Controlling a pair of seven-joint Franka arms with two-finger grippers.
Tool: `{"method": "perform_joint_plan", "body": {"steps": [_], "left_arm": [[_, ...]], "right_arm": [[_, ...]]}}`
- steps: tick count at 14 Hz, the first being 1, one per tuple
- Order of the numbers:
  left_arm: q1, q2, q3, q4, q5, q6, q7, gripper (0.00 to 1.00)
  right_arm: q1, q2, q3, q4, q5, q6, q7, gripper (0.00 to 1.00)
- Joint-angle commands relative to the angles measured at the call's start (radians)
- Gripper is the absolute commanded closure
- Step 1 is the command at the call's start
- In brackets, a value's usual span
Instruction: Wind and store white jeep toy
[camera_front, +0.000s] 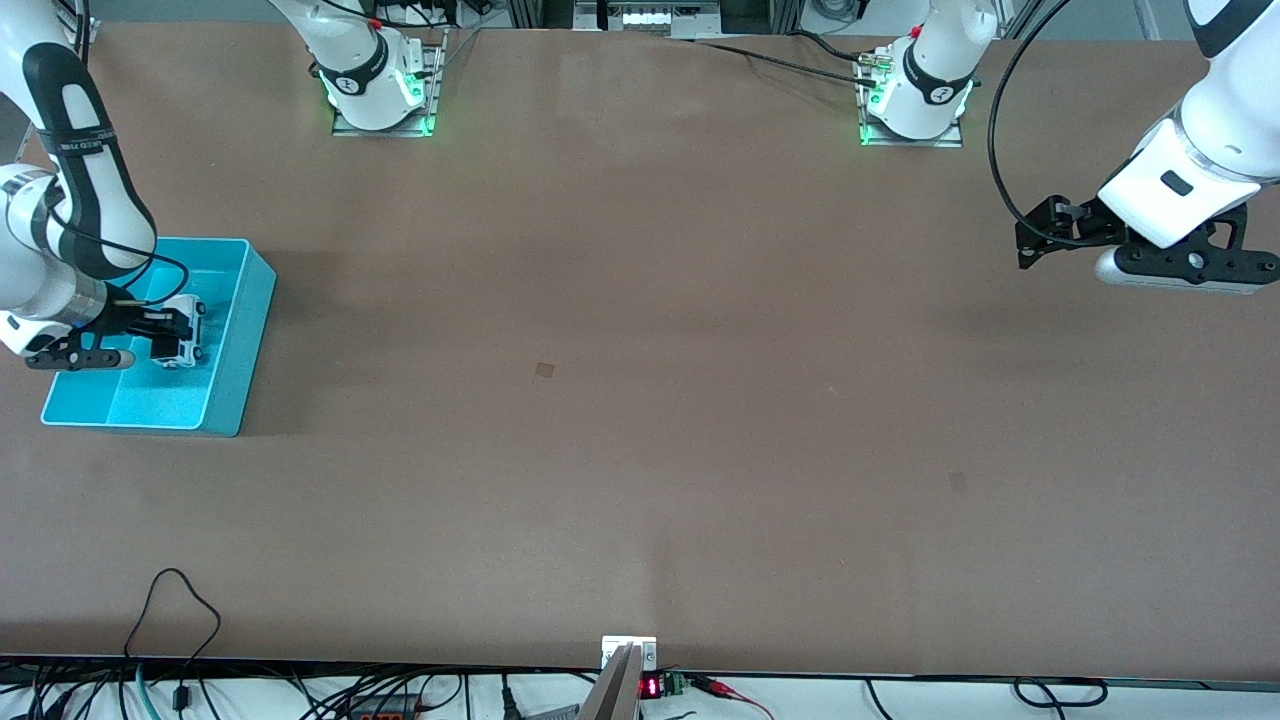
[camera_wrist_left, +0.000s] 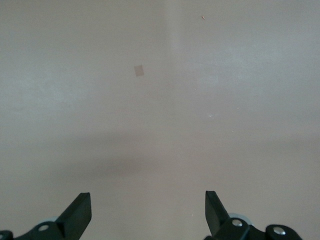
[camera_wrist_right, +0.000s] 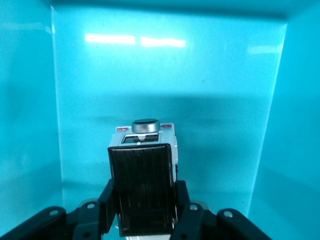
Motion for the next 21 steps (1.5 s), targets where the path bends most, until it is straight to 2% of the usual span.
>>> {"method": "perform_joint_plan", "body": {"steps": [1, 2, 3, 4, 5, 7, 8, 9, 11, 13, 16, 21], "left_arm": [[0.003, 0.006, -0.003, 0.026, -0.005, -0.023, -0.008, 0.0], [0.003, 0.006, -0.003, 0.025, -0.005, -0.023, -0.009, 0.0], [0.002, 0.006, -0.003, 0.026, -0.005, -0.023, -0.008, 0.0], [0.003, 0.005, -0.003, 0.023, -0.005, -0.026, -0.008, 0.0], [0.005, 0.006, -0.003, 0.024, -0.005, -0.032, -0.006, 0.0], [0.003, 0.006, -0.003, 0.025, -0.005, -0.032, -0.008, 0.0], [0.003, 0.006, -0.003, 0.025, -0.005, -0.032, -0.008, 0.0], [0.005, 0.005, -0.003, 0.025, -0.005, -0.034, -0.008, 0.0], [0.005, 0.006, -0.003, 0.025, -0.005, -0.032, -0.008, 0.0], [0.006, 0.006, -0.003, 0.025, -0.005, -0.034, -0.008, 0.0], [0.005, 0.006, -0.003, 0.025, -0.005, -0.032, -0.008, 0.0], [0.006, 0.006, -0.003, 0.025, -0.005, -0.035, -0.008, 0.0]], "right_arm": [[-0.031, 0.009, 0.016, -0.027, -0.005, 0.034, 0.015, 1.0], [-0.031, 0.009, 0.016, -0.027, -0.004, 0.03, 0.017, 1.0], [-0.031, 0.011, 0.016, -0.027, -0.002, 0.031, 0.017, 0.94], [-0.028, 0.013, 0.016, -0.026, -0.002, 0.033, 0.015, 0.79], [-0.02, 0.011, 0.016, -0.026, -0.002, 0.031, 0.015, 0.7], [-0.017, 0.009, 0.016, -0.024, -0.002, 0.03, 0.018, 0.19], [-0.016, 0.005, 0.016, -0.02, -0.002, 0.027, 0.023, 0.07], [-0.016, -0.003, 0.021, -0.017, -0.004, 0.025, 0.021, 0.0], [-0.013, -0.027, 0.027, 0.008, -0.008, 0.007, 0.002, 0.0], [0.018, -0.072, 0.027, 0.052, -0.009, -0.074, -0.082, 0.0], [0.072, -0.119, 0.029, 0.149, -0.007, -0.22, -0.094, 0.0], [0.177, -0.202, 0.027, 0.276, 0.008, -0.381, -0.037, 0.0]]}}
